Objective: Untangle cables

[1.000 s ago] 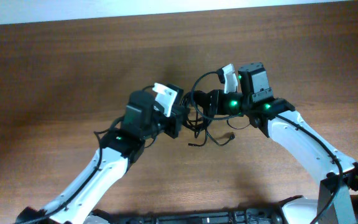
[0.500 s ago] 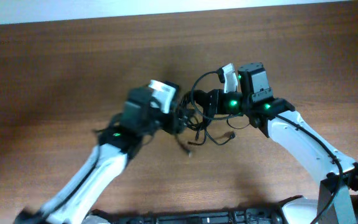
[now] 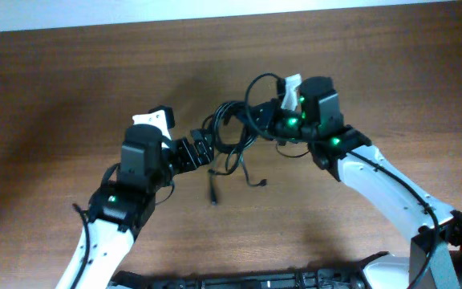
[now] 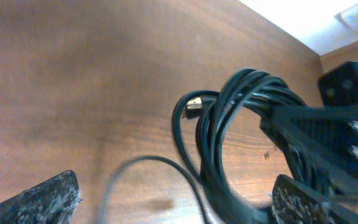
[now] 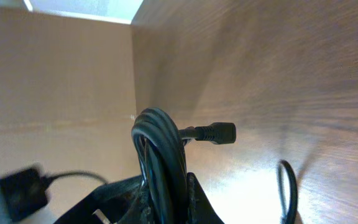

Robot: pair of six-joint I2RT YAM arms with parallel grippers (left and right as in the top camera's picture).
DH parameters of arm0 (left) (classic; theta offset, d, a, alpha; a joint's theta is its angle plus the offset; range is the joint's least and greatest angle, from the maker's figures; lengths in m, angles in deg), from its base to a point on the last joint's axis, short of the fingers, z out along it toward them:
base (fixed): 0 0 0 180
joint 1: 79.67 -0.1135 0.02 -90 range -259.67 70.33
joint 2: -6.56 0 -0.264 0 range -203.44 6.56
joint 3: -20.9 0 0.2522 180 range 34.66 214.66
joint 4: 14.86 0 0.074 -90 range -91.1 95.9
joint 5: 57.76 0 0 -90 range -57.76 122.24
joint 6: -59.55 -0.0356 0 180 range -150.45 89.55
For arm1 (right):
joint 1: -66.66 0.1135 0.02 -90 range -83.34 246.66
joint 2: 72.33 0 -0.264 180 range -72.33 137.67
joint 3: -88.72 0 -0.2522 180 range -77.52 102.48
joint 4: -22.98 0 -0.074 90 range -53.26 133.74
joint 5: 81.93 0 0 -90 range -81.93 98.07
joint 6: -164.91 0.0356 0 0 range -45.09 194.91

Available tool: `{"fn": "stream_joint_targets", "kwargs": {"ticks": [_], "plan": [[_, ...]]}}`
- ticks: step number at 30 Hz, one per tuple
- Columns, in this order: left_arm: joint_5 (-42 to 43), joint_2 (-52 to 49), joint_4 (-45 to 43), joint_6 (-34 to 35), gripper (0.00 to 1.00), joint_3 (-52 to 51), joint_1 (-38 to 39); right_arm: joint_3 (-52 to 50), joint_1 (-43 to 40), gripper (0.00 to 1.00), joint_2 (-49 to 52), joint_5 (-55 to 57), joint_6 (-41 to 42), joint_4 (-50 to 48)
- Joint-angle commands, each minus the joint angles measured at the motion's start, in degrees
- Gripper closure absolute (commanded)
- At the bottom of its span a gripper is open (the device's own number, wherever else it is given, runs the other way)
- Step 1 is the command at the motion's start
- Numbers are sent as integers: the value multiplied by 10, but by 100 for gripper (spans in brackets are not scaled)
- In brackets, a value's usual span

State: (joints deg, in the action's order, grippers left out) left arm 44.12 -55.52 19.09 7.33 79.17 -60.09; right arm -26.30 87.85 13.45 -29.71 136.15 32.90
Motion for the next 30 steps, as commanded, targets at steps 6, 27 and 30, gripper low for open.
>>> {"fn": "stream_joint_targets", "kwargs": {"ticks": [6,27,30], "plan": [[63,-69,-58,93,30,3,-2,11,29,96,-10,-10,-71,-10],[-52,-106,-80,56,100,3,-62,10,104,4,-4,23,-535,92],[-31,-93,-79,66,100,3,-63,10,157,4,20,189,-535,90]]}}
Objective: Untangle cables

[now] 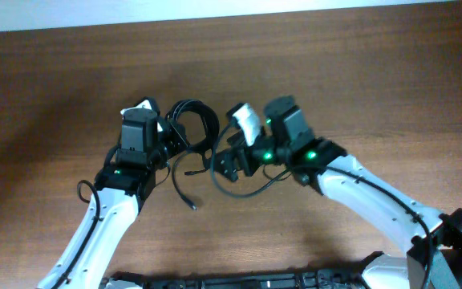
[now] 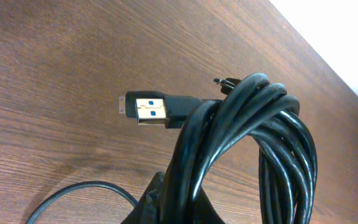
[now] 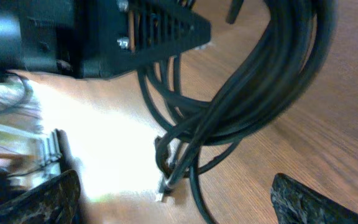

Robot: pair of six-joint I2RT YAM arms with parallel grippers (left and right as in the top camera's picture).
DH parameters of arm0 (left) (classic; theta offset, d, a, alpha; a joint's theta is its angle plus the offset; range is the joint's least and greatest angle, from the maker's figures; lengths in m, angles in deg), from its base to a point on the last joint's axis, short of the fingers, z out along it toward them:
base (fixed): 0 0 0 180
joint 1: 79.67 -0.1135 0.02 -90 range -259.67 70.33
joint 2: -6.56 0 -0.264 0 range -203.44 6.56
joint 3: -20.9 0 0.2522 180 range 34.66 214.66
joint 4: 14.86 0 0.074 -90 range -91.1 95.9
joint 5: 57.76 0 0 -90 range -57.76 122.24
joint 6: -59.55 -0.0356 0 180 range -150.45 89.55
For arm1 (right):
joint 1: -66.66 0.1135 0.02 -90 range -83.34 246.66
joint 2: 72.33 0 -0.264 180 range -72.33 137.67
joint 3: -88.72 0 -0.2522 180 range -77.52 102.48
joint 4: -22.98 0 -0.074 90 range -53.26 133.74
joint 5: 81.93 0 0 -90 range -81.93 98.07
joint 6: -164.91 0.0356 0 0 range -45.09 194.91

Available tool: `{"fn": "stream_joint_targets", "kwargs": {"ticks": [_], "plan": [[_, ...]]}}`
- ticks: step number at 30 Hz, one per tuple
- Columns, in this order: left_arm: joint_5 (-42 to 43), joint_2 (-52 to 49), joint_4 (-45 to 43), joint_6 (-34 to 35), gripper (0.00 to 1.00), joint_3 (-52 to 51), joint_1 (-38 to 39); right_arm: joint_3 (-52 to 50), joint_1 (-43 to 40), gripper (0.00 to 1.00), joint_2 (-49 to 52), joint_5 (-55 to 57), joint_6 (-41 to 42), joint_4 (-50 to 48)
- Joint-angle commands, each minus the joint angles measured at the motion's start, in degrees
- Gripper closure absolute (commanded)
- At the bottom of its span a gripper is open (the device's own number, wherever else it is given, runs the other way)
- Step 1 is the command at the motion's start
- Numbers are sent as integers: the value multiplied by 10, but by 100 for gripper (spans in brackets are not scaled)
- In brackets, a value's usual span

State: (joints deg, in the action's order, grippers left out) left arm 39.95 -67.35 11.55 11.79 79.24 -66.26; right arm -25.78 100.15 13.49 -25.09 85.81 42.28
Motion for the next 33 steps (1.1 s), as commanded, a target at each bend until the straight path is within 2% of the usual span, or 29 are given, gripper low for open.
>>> {"fn": "stream_joint_targets", "kwargs": {"ticks": [1,2,4,6,7,9,10,11,13,15,20,23,25,26,27,28,29,30,31,33], "plan": [[10,37,-4,21,100,3,-1,5,48,4,30,150,-31,-9],[9,45,-6,21,100,3,-1,5,59,6,39,143,-29,-17],[4,75,-10,21,100,3,-1,5,86,22,61,150,-30,-46],[6,90,1,21,100,3,-1,5,90,44,69,157,-29,-60],[3,98,13,21,100,3,-1,5,89,58,69,157,-28,-67],[-18,111,38,21,100,3,-1,6,83,83,68,158,4,-83],[-30,114,44,21,100,3,-1,6,80,92,67,156,18,-86],[-52,117,47,21,100,3,-1,6,74,96,64,153,37,-81],[-111,117,47,13,100,3,-1,6,60,96,44,115,42,-44],[-177,117,46,-49,100,3,-1,6,34,96,8,53,42,9],[-175,117,28,-181,100,3,-1,6,-17,96,-65,-133,63,52],[-138,116,9,-181,100,3,-1,6,-20,96,-73,-200,96,52],[-121,116,-3,-175,100,3,-1,6,-20,96,-73,-200,92,57],[-120,116,-5,-148,100,3,-1,5,-20,85,-70,-182,64,57],[-120,116,-6,-116,100,3,-1,5,-20,60,-65,-162,27,58],[-122,116,-6,-99,100,3,-1,5,-20,44,-62,-149,-1,59],[-137,116,-6,-68,100,3,-1,5,-19,22,-57,-127,-44,62],[-148,116,-6,-33,100,3,-1,5,-16,5,-54,-101,-65,68],[-151,116,-6,-12,100,3,-1,5,-12,0,-52,-82,-77,72],[-148,116,-6,34,100,3,-1,5,1,1,-47,-23,-97,78]]}}
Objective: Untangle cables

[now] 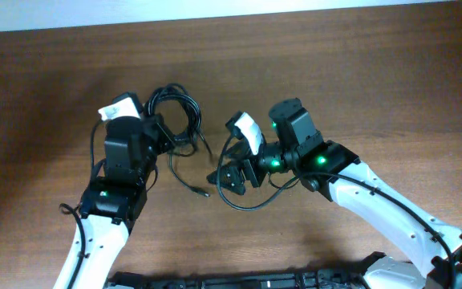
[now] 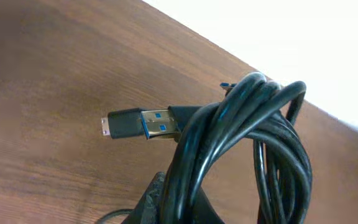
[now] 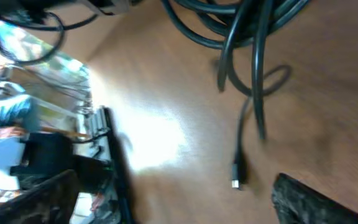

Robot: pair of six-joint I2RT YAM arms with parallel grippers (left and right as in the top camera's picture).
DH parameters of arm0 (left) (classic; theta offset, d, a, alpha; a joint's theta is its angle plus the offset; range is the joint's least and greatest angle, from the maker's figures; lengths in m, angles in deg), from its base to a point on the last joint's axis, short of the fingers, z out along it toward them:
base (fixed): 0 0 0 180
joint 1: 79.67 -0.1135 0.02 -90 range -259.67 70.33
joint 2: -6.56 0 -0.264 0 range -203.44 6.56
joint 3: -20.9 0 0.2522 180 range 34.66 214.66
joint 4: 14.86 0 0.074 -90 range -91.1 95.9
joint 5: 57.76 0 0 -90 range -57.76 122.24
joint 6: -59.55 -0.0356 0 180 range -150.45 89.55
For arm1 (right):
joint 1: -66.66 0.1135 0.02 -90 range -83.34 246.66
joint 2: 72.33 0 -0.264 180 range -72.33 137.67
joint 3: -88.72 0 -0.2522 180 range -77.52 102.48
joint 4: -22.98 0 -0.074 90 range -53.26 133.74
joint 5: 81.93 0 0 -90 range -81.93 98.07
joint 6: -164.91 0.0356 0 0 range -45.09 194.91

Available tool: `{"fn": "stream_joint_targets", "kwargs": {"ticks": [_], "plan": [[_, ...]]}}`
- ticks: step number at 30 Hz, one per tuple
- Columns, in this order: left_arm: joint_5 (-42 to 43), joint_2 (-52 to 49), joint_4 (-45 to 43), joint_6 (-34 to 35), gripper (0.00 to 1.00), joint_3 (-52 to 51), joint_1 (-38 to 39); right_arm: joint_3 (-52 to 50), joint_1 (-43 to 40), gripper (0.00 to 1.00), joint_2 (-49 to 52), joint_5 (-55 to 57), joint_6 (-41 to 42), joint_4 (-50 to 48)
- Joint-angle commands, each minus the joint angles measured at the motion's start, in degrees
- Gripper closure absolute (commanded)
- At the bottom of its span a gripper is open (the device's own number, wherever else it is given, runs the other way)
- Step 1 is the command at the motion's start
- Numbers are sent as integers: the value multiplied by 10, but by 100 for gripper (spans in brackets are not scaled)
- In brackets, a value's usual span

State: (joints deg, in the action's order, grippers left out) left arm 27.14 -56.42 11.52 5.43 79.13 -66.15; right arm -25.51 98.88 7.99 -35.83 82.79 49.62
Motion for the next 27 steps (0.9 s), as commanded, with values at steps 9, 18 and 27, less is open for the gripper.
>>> {"fn": "stream_joint_targets", "kwargs": {"ticks": [9,18,27], "plan": [[80,7,1,215,100,4,-2,3,69,16,44,284,-76,-138],[118,7,24,294,100,4,-2,3,71,96,116,320,-70,-193],[-39,7,22,159,100,4,-2,3,71,96,-1,179,-40,33]]}}
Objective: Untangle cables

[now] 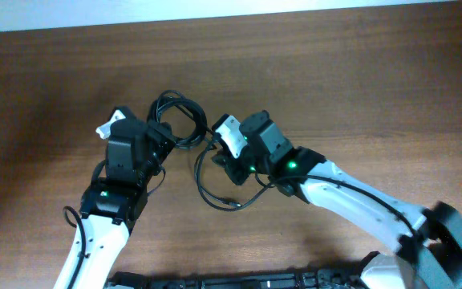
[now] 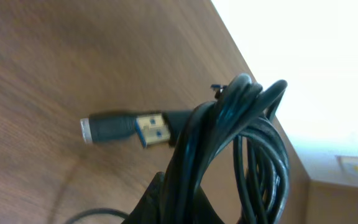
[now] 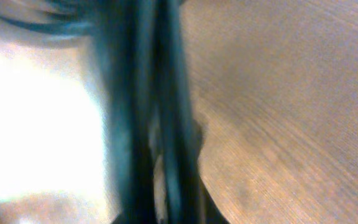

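A coil of thick black cable point(image 1: 181, 120) hangs from my left gripper point(image 1: 160, 135), which is shut on it. In the left wrist view the coil point(image 2: 253, 137) loops up from the gripper point(image 2: 179, 196), with a blue USB plug point(image 2: 126, 129) sticking out to the left. A thin black cable point(image 1: 211, 193) runs from the coil down into a loop on the table. My right gripper point(image 1: 221, 156) sits on that thin cable just right of the coil. Its blurred wrist view shows dark strands point(image 3: 148, 93) running straight through the gripper point(image 3: 160, 180), which looks shut on them.
The brown wooden table point(image 1: 359, 72) carries nothing else. A pale wall strip point(image 1: 231, 6) runs along its far edge. Both white forearms reach in from the near edge, the right one point(image 1: 351, 197) across the lower right.
My right gripper was open lower on the table, apart from the coil. It is now up against the thin cable beside the coil and looks shut on it. The left still holds the coil.
First my right gripper held the coil at mid-table with the left open beside it. A second later the left was shut on the coil and the right was open. The coil then sat further left, trailing a thin cable, which the right gripper now holds.
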Robot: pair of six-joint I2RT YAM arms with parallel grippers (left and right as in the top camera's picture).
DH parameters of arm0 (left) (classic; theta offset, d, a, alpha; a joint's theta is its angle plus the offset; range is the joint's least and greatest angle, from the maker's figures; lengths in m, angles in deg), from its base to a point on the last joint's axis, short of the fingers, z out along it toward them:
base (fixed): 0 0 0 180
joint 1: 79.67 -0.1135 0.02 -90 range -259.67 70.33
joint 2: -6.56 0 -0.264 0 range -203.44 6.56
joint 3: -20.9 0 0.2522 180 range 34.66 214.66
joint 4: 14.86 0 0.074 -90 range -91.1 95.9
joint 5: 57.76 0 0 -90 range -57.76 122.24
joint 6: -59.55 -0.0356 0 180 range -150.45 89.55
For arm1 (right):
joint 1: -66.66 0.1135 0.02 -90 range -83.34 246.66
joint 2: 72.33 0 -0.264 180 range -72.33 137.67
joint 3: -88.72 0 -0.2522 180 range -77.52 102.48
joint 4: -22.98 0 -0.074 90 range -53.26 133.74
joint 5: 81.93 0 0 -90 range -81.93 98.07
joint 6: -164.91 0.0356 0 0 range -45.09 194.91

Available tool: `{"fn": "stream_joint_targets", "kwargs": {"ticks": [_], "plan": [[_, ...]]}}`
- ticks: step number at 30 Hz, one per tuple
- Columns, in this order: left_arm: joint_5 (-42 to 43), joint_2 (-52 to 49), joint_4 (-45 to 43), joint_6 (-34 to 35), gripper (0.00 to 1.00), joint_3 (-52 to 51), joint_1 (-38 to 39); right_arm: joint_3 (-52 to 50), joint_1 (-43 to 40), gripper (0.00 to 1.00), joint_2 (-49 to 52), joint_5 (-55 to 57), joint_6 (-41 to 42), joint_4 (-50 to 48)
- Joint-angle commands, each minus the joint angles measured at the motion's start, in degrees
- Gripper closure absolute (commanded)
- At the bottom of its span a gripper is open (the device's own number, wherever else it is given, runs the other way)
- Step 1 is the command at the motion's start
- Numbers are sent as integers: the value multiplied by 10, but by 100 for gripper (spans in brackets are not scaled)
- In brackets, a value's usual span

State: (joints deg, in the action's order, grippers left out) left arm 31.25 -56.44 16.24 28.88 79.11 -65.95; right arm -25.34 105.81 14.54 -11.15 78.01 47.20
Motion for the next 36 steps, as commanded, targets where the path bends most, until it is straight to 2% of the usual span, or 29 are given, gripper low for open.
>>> {"fn": "stream_joint_targets", "kwargs": {"ticks": [1,3,7,8,9,10,11,12,13,14,17,20,21,23,25,28,30,31,36], "plan": [[-78,7,-35,-101,100,4,-4,1,2,96,-83,-80,8,75],[-69,7,-49,-127,100,4,-3,1,2,96,-113,-111,8,98],[-44,7,-66,-127,100,4,12,1,2,96,-141,-148,7,97],[-44,7,-66,-127,100,4,16,1,2,84,-140,-137,7,97],[-44,7,-67,-127,100,4,19,1,2,58,-138,-122,7,97],[-43,7,-68,-127,100,4,23,1,2,42,-134,-105,7,96],[-43,7,-68,-127,100,4,25,1,2,33,-130,-92,7,93],[-43,7,-68,-127,100,4,26,1,2,14,-125,-75,7,90],[-43,7,-68,-127,100,4,26,1,2,3,-125,-57,7,90],[-42,7,-68,-128,100,4,26,1,2,1,-125,-23,7,90],[37,7,-90,-242,100,4,25,1,2,1,-125,12,7,68],[143,7,-109,-420,100,4,25,1,-1,1,-125,22,8,25],[153,7,-106,-443,100,4,25,1,-6,2,-125,21,8,14],[154,7,-98,-460,100,4,25,1,-21,12,-125,21,9,0],[154,7,-92,-460,100,4,25,1,-48,20,-125,21,49,-12],[155,7,-87,-460,100,4,25,1,-85,26,-125,19,80,-15],[173,7,-88,-460,100,4,25,1,-97,44,-125,19,79,-16],[184,7,-87,-460,100,4,25,1,-97,47,-124,19,79,-17],[212,7,-89,-459,100,4,25,1,-96,49,-95,10,84,-20]]}}
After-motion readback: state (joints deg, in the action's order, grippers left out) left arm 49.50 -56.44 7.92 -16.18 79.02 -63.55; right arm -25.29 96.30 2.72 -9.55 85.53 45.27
